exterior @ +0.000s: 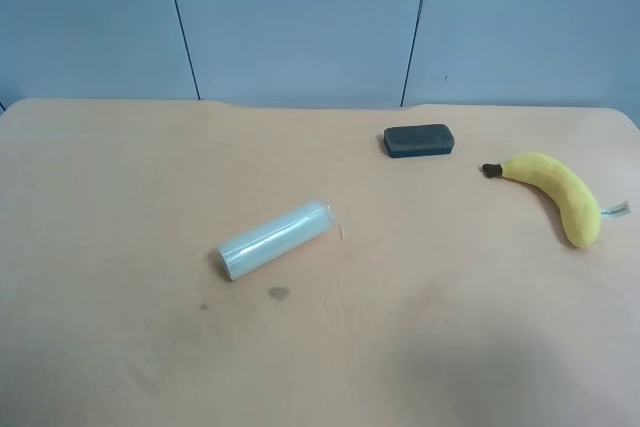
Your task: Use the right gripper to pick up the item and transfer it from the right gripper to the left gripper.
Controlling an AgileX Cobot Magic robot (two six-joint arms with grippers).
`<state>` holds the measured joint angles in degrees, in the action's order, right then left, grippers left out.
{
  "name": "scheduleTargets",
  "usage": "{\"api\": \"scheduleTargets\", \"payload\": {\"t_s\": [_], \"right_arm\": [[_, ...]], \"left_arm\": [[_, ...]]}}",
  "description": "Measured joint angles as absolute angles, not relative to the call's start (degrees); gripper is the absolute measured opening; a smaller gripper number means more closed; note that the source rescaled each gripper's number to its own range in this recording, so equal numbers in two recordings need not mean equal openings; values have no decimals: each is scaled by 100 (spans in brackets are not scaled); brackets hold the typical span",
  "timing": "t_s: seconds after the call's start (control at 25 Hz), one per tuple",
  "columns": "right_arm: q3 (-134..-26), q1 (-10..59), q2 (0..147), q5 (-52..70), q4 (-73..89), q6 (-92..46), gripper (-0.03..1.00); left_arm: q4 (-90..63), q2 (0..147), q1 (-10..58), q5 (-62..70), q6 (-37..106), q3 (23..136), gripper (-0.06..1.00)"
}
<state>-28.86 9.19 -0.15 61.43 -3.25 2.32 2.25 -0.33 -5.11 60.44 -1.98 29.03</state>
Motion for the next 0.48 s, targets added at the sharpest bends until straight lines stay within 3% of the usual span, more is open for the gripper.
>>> {"api": "scheduleTargets", "payload": {"t_s": [0.48], "right_arm": [[-2886, 919, -15, 6143, -325, 232, 100]], "left_arm": [[225, -33, -511, 6044, -192, 2903, 100]]}}
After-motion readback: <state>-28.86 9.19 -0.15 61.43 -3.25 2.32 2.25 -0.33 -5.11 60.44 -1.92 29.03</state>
